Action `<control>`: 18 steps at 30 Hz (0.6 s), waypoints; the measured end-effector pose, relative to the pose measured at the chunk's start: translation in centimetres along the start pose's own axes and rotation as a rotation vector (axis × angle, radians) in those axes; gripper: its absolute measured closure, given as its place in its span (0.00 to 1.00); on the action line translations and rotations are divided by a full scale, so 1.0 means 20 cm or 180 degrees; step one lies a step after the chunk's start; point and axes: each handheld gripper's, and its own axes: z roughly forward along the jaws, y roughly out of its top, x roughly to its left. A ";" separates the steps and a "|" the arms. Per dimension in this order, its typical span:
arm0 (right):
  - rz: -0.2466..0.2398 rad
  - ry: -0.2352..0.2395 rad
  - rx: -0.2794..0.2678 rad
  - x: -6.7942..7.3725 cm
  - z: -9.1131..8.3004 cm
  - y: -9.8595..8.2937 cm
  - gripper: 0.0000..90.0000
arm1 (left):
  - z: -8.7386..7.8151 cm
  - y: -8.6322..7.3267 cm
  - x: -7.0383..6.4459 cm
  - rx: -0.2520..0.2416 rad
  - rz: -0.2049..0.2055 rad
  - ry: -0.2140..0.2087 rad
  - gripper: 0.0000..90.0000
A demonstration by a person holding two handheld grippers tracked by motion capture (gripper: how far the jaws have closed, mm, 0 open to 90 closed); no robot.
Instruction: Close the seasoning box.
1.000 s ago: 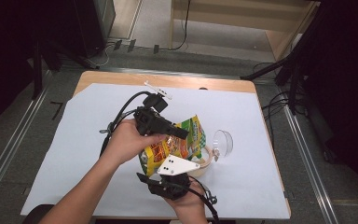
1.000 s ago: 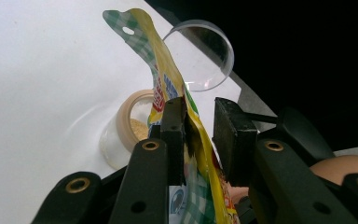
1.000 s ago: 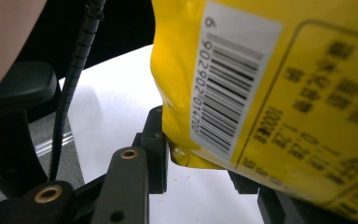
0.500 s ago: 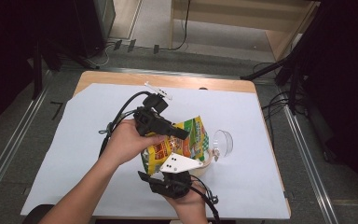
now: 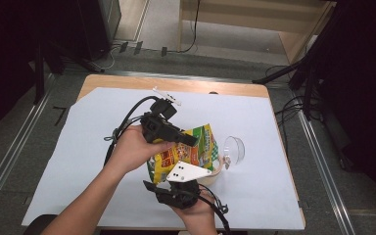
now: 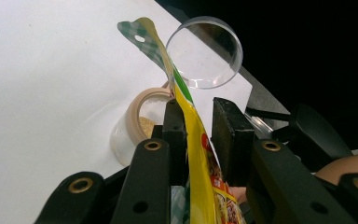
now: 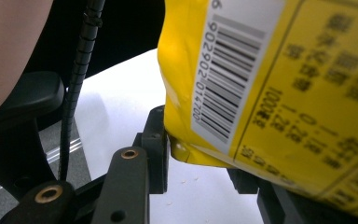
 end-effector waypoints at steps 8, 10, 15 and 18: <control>-0.0011 0.0005 -0.0001 -0.01 0.01 0.01 0.74 | -0.01 0.00 0.00 -0.0026 0.0009 0.0045 0.84; -0.0019 0.0001 -0.0004 -0.01 0.02 0.01 0.74 | -0.02 0.00 0.00 -0.0037 0.0014 0.0049 0.84; -0.0039 0.0009 -0.0009 -0.01 0.02 0.01 0.74 | -0.02 0.00 0.00 -0.0067 0.0022 0.0054 0.84; -0.0046 0.0005 -0.0016 -0.01 0.02 0.01 0.74 | -0.03 0.00 0.00 -0.0063 0.0033 0.0062 0.84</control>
